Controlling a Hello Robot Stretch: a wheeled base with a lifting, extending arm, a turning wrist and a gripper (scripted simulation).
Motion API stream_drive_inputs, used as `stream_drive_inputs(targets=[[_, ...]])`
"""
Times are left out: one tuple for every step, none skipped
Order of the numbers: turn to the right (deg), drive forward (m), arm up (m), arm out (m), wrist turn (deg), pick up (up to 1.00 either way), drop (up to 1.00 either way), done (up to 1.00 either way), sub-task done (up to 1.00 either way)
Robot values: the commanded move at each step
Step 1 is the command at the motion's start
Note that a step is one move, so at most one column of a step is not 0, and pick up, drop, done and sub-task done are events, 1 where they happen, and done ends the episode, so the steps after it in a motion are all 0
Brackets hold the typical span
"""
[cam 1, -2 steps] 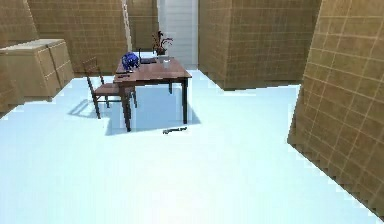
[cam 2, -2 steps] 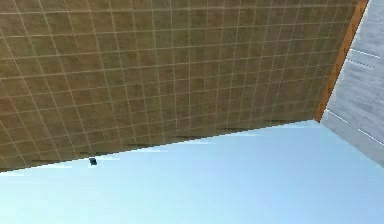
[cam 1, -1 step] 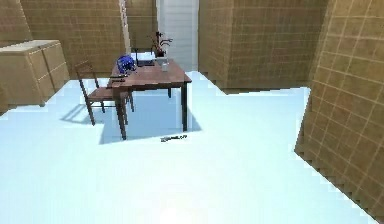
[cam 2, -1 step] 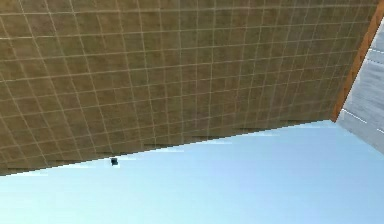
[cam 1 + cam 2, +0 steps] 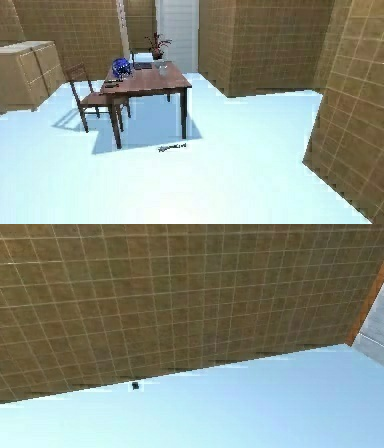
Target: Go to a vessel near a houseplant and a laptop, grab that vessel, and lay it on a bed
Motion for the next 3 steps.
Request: stream_drive_inputs(targets=[[18.0, 0.0, 0.0, 0.0, 0.0, 0.0, 0.0, 0.0, 0.0], [0.0, 1.0, 0.0, 0.0, 0.0, 0.0, 0.0, 0.0, 0.0], [0.0, 1.0, 0.0, 0.0, 0.0, 0.0, 0.0, 0.0, 0.0]])
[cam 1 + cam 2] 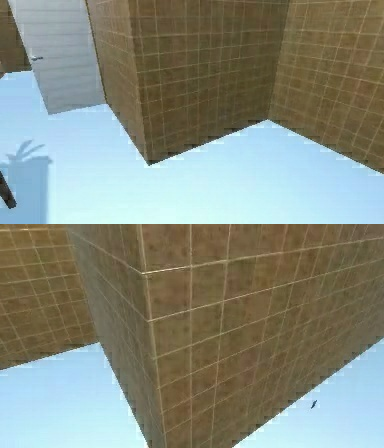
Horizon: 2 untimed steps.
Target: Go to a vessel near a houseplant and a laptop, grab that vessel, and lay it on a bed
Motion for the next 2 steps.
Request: stream_drive_inputs(targets=[[9.0, 0.0, 0.0, 0.0, 0.0, 0.0, 0.0, 0.0, 0.0], [0.0, 0.15, 0.0, 0.0, 0.0, 0.0, 0.0, 0.0, 0.0]])
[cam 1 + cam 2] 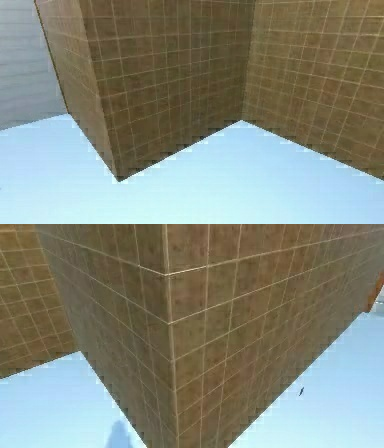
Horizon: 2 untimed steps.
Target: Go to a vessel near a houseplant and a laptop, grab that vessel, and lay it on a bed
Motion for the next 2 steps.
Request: stream_drive_inputs(targets=[[-45.0, 0.0, 0.0, 0.0, 0.0, 0.0, 0.0, 0.0, 0.0], [-6.0, 0.0, 0.0, 0.0, 0.0, 0.0, 0.0, 0.0, 0.0]])
